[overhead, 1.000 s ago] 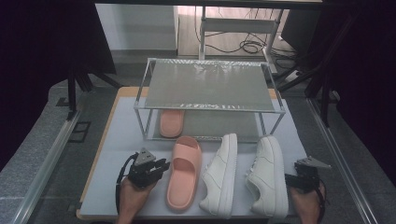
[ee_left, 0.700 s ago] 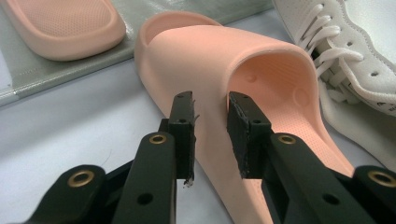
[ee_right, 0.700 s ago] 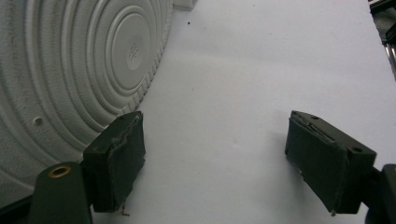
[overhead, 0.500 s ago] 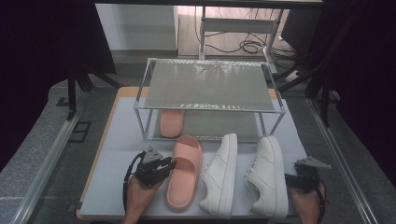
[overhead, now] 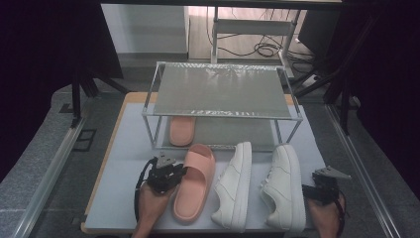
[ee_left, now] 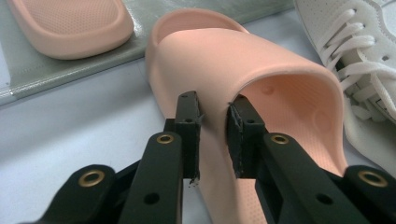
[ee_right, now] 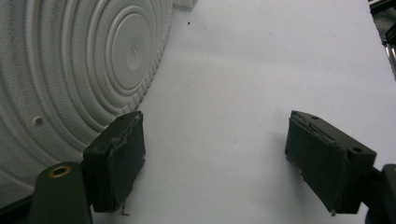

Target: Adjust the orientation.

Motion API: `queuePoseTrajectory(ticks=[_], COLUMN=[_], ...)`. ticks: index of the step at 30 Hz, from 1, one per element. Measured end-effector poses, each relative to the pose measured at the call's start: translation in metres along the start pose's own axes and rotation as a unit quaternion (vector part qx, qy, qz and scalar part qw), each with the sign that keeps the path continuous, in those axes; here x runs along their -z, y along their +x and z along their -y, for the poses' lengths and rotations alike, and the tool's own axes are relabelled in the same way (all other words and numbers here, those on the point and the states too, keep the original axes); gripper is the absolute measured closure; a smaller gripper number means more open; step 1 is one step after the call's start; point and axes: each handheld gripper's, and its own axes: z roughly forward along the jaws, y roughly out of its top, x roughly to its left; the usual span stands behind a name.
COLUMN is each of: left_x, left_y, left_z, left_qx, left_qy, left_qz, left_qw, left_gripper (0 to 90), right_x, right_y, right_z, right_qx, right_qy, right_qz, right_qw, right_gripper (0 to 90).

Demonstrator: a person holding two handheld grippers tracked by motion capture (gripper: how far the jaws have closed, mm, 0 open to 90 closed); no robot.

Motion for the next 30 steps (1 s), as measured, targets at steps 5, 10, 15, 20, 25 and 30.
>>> queuePoseTrajectory(ticks=[5, 10, 15, 20, 25, 30], left_x=[0.001, 0.003, 0.005, 0.007, 0.007, 0.001], left_y=[0.002, 0.004, 0.006, 0.007, 0.006, 0.005], left_z=[-0.003, -0.007, -0.012, -0.020, -0.030, -0.041], left_qx=[0.005, 0.002, -0.003, -0.007, -0.010, -0.011], left_qy=[0.000, 0.003, 0.002, 0.000, -0.007, -0.011], left_qz=[-0.002, -0.008, -0.010, -0.013, -0.016, -0.023], left_qw=[1.0000, 1.0000, 0.9999, 0.9999, 0.9998, 0.9996], left_gripper=[78.4, 79.7, 81.1, 81.9, 82.0, 82.4], right_x=[0.000, 0.000, 0.000, 0.000, 0.000, 0.000], right_y=[0.000, 0.000, 0.000, 0.000, 0.000, 0.000], right_z=[0.000, 0.000, 0.000, 0.000, 0.000, 0.000], right_qx=[-0.001, -0.001, -0.001, -0.001, -0.001, -0.001], right_qy=[0.000, 0.000, 0.000, 0.000, 0.000, 0.000], right_qz=[0.000, 0.000, 0.000, 0.000, 0.000, 0.000], right_qw=[1.0000, 1.0000, 1.0000, 1.0000, 1.0000, 1.0000], right_gripper=[20.3, 20.3, 20.3, 20.3, 20.3, 20.3])
